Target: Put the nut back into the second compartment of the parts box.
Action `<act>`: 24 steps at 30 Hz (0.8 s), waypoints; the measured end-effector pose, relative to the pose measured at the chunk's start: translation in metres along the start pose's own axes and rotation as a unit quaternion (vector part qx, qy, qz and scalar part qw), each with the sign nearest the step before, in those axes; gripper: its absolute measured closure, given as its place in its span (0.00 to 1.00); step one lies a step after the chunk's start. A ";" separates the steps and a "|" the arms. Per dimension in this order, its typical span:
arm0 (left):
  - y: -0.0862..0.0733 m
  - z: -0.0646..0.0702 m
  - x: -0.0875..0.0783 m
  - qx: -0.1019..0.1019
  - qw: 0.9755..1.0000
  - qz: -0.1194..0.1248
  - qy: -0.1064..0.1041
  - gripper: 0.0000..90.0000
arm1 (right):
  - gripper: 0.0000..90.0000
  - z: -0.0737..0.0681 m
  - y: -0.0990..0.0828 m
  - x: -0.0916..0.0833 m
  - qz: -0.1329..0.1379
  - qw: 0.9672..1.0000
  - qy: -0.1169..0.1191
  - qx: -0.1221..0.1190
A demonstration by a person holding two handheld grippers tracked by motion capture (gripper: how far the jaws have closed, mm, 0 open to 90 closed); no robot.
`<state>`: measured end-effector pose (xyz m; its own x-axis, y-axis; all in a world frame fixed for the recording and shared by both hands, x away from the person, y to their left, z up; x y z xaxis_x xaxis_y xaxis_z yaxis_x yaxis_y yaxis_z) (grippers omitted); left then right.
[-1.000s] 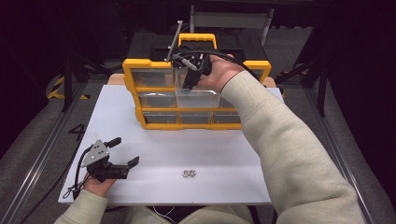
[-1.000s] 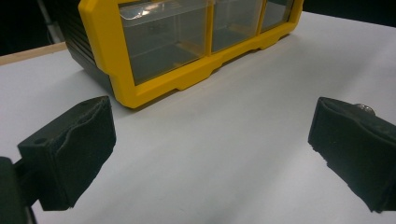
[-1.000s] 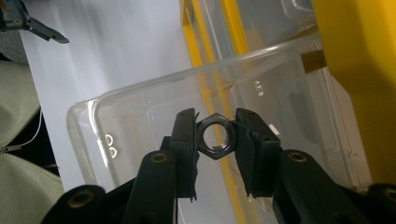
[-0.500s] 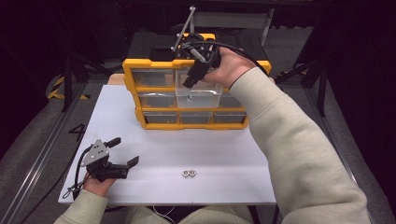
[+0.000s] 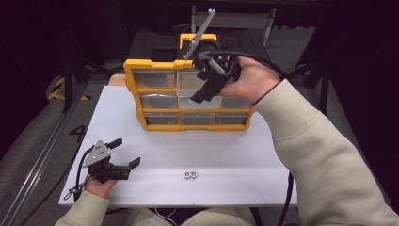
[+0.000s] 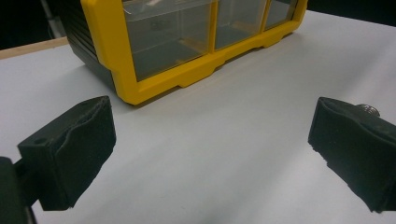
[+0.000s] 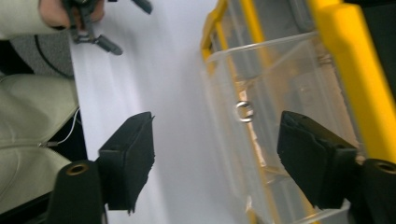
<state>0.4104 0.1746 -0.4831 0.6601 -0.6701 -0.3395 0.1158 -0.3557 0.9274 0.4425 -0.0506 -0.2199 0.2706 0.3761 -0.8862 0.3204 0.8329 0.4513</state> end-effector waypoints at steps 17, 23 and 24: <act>0.000 0.001 0.000 0.001 1.000 0.000 0.000 0.02 | 0.26 -0.037 -0.047 0.050 -0.003 1.000 0.010 -0.017; 0.000 0.001 0.000 0.001 1.000 0.000 -0.001 0.02 | 0.26 -0.048 -0.064 0.082 -0.011 1.000 0.010 -0.022; 0.000 0.001 0.000 0.001 1.000 0.001 -0.001 0.02 | 0.26 -0.049 -0.066 0.087 -0.013 1.000 0.011 -0.020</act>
Point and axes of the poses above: each handheld gripper's, and its own axes: x roughly forward along the jaws, y roughly out of its top, z roughly to its right, the point moved 10 cm from there along x, roughly forward along the jaws, and after that the axes turned 11 degrees about x, right-handed, at the moved point
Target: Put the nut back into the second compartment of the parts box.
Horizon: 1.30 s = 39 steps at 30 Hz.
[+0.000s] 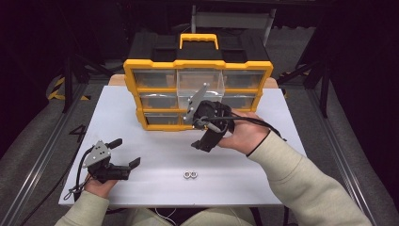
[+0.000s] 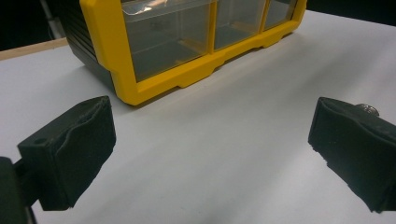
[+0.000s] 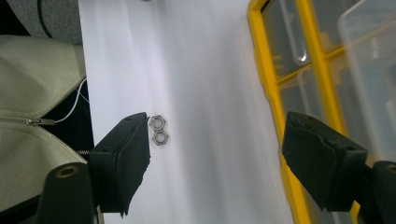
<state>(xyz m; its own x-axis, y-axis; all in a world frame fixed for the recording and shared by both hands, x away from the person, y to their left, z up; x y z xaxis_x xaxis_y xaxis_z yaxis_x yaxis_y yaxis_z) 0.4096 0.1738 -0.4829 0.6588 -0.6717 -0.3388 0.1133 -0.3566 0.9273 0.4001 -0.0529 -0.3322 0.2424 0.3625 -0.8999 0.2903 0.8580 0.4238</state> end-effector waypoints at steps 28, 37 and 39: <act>0.000 0.001 0.000 0.003 1.000 -0.003 -0.001 0.02 | 0.24 -0.025 -0.057 0.121 -0.040 0.999 0.030 0.008; -0.001 0.001 0.001 0.003 1.000 -0.004 -0.001 0.02 | 0.24 -0.033 -0.070 0.147 -0.061 0.997 0.045 0.009; -0.001 0.001 0.001 0.003 1.000 -0.005 -0.001 0.02 | 0.24 -0.034 -0.072 0.151 -0.063 0.997 0.047 0.008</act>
Point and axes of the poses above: each handheld gripper's, and its own axes: x roughly forward along the jaws, y roughly out of its top, z roughly to its right, the point moved 10 cm from there along x, roughly forward along the jaws, and after that the axes turned 11 degrees about x, right-handed, at the moved point
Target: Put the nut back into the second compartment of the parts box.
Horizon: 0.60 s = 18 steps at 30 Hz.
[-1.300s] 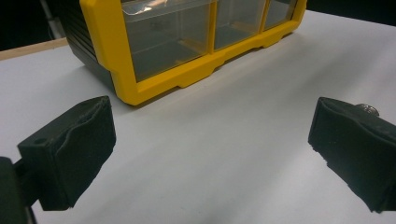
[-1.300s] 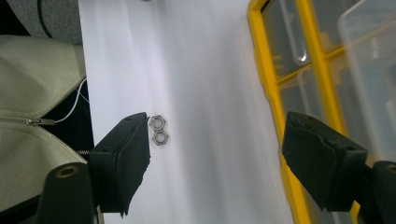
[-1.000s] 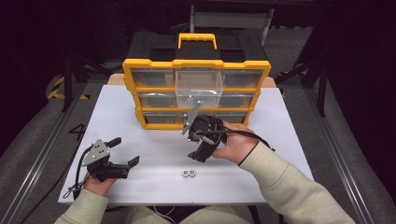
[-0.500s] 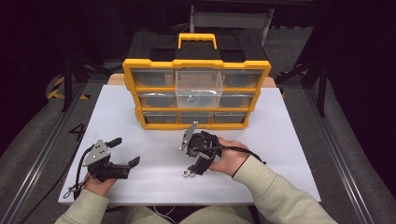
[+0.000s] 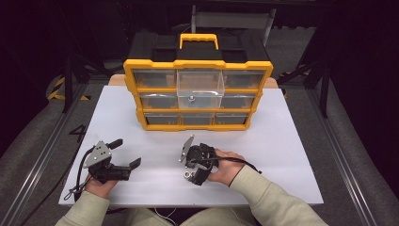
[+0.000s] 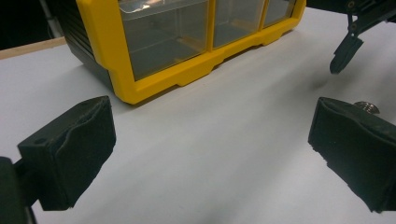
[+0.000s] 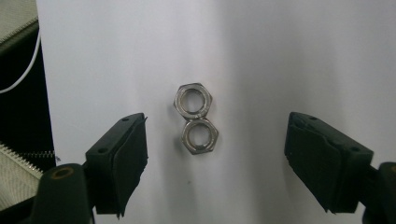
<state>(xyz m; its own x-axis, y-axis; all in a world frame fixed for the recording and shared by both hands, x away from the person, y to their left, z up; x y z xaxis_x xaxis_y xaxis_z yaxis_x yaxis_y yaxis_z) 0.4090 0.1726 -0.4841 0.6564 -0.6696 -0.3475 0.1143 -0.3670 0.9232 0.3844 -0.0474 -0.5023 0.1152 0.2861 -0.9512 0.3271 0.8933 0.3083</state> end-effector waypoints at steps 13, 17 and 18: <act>0.000 0.000 0.000 -0.001 1.000 -0.001 0.001 0.02 | 0.52 -0.005 -0.005 0.015 -0.014 1.000 0.021 -0.013; 0.000 0.000 0.000 0.000 1.000 -0.001 0.001 0.02 | 0.65 -0.005 -0.007 0.017 -0.022 0.999 0.021 -0.010; 0.000 0.000 0.000 0.000 1.000 -0.002 0.001 0.02 | 0.67 -0.004 -0.007 0.017 -0.023 0.999 0.020 -0.010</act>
Point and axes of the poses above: each handheld gripper's, and its own axes: x roughly forward along the jaws, y roughly out of its top, z roughly to its right, the point moved 10 cm from there along x, roughly forward along the jaws, and after that the axes turned 11 degrees about x, right-handed, at the moved point
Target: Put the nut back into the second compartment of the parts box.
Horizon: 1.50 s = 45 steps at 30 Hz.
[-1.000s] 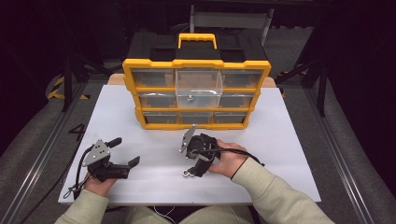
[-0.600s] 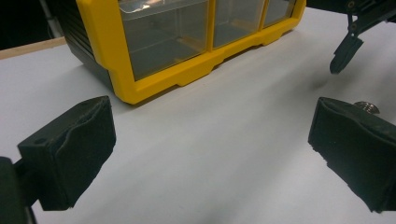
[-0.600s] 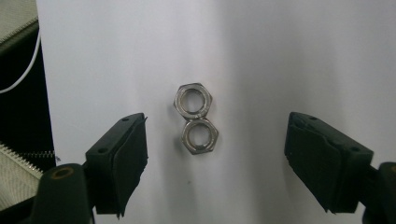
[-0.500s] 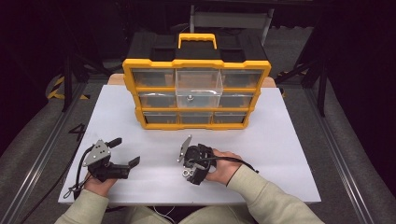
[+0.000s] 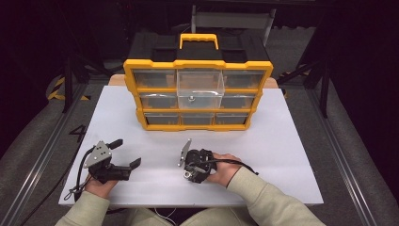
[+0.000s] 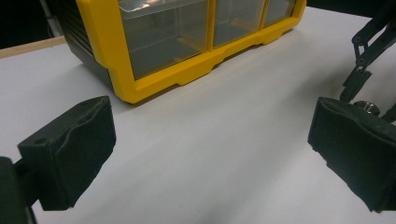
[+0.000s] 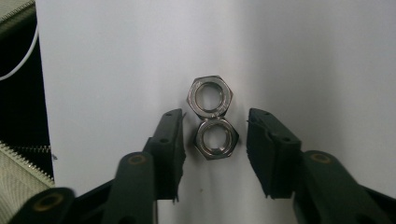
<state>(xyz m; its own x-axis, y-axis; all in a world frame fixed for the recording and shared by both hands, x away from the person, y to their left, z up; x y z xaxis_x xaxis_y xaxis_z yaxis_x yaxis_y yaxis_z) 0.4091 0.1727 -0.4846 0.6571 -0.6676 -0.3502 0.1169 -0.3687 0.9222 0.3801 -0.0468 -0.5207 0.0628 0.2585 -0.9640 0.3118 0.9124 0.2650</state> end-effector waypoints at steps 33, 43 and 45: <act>0.000 0.000 0.000 0.001 1.000 0.001 0.000 0.02 | 0.77 -0.005 0.024 -0.094 0.007 1.000 -0.008 -0.016; 0.000 0.000 0.000 0.000 1.000 0.001 0.000 0.02 | 0.77 -0.009 0.039 -0.135 0.014 0.999 -0.017 -0.032; 0.000 0.000 0.000 0.000 1.000 0.001 0.000 0.02 | 0.77 -0.010 0.041 -0.140 0.014 0.999 -0.018 -0.035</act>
<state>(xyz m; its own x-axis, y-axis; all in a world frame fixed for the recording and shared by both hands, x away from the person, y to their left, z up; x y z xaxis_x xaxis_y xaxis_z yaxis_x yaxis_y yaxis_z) 0.4090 0.1728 -0.4841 0.6579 -0.6678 -0.3482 0.1155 -0.3673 0.9229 0.3747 -0.0422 -0.3748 0.1053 0.2732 -0.9562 0.2434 0.9252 0.2912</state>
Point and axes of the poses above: each handheld gripper's, and its own axes: x roughly forward along the jaws, y roughly out of its top, z roughly to its right, the point moved 10 cm from there along x, roughly forward along the jaws, and after that the axes turned 11 degrees about x, right-handed, at the moved point
